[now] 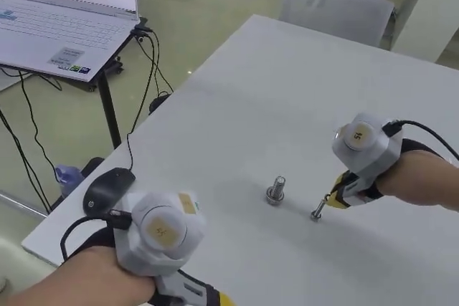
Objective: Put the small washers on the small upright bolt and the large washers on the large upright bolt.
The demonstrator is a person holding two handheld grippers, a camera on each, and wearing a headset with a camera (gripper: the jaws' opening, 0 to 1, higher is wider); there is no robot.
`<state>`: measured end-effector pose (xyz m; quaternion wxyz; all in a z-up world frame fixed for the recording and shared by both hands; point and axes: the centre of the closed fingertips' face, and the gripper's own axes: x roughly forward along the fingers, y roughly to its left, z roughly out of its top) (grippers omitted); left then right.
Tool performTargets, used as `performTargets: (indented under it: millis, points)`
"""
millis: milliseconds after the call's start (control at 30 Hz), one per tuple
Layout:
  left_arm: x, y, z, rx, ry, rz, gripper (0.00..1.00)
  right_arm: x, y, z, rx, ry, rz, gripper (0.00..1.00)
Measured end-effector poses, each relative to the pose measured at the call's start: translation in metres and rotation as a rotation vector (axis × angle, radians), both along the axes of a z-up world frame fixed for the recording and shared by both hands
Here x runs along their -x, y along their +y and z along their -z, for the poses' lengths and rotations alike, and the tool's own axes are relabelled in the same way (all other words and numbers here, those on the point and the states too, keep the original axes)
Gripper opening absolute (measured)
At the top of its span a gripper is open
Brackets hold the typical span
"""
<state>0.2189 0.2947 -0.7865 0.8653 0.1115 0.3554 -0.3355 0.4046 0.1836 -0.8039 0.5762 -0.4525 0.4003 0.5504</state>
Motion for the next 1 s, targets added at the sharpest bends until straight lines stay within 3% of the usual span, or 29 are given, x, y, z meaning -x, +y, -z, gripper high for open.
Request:
performTargets:
  millis: [600,1000]
  points:
    - [-0.001,0.005,0.002,0.000,0.006,-0.002,0.85,-0.004,0.002,0.013,0.037,0.008,-0.021,0.13]
    - [0.003,0.008,0.005,0.000,0.015,-0.010,0.83,-0.004,0.002,0.032,0.075,0.011,-0.049,0.13]
